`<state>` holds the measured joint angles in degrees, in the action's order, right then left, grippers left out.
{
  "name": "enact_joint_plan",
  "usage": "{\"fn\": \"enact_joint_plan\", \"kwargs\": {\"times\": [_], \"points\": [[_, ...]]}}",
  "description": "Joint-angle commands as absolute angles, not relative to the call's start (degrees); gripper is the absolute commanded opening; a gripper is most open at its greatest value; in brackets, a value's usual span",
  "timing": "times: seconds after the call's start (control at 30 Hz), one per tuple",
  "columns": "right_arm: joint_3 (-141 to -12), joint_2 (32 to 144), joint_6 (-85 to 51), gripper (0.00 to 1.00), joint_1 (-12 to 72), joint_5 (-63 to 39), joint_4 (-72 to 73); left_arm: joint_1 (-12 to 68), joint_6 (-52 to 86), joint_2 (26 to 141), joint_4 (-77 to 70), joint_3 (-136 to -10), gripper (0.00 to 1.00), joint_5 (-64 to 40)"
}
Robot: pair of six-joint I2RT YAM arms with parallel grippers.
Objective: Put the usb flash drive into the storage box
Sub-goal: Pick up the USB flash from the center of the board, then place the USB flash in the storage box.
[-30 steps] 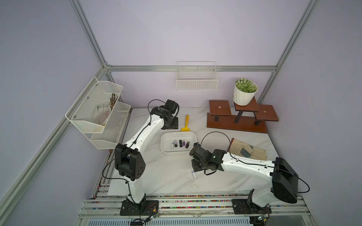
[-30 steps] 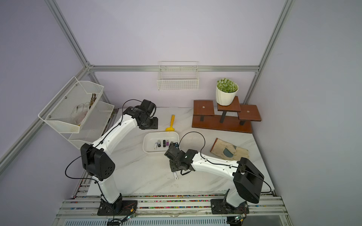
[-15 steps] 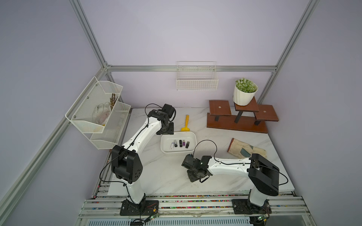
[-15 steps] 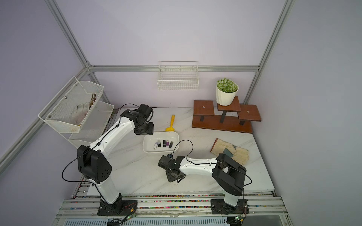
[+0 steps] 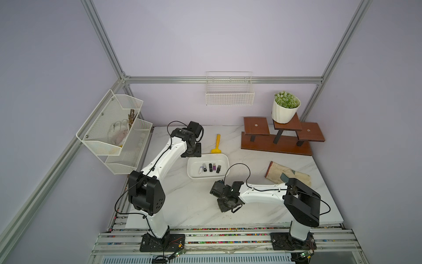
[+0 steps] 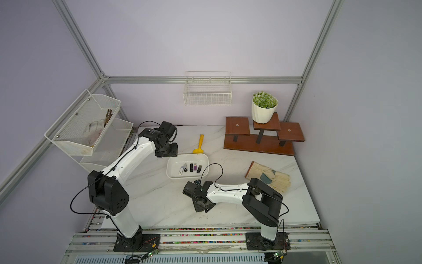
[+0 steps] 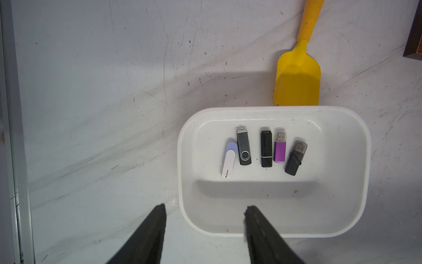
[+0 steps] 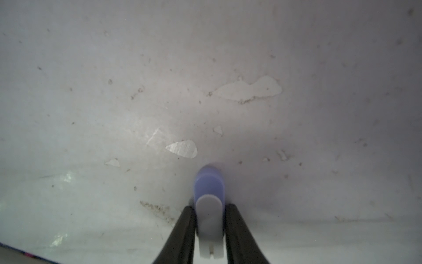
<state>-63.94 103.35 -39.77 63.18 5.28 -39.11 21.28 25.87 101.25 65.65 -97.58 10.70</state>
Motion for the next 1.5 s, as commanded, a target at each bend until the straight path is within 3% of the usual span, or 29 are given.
{"fn": "enact_joint_plan", "kwargs": {"times": [0.0, 0.17, 0.57, 1.03, 1.47], "points": [[-64.7, 104.8, -39.6, 0.20, 63.6, 7.2, -41.1, 20.8, 25.4, 98.3, 65.7, -97.3, 0.60, 11.2], [-65.7, 104.5, -39.6, 0.00, 63.6, 7.3, -41.9, 20.3, 25.4, 98.0, 65.6, -96.4, 0.60, 11.4], [-89.9, 104.0, -38.3, 0.00, 62.6, 10.8, -52.7, 14.6, 24.4, 94.5, 65.5, -91.6, 0.60, 11.6], [-125.8, 131.7, -30.2, 0.00, 54.6, 7.1, -50.5, 3.5, 24.9, 84.1, 62.4, -79.4, 0.64, 8.8], [-131.4, 143.4, -29.9, 0.00, 52.1, 0.9, -42.1, 3.3, 24.3, 83.0, 62.0, -77.2, 0.65, 7.7]]}}
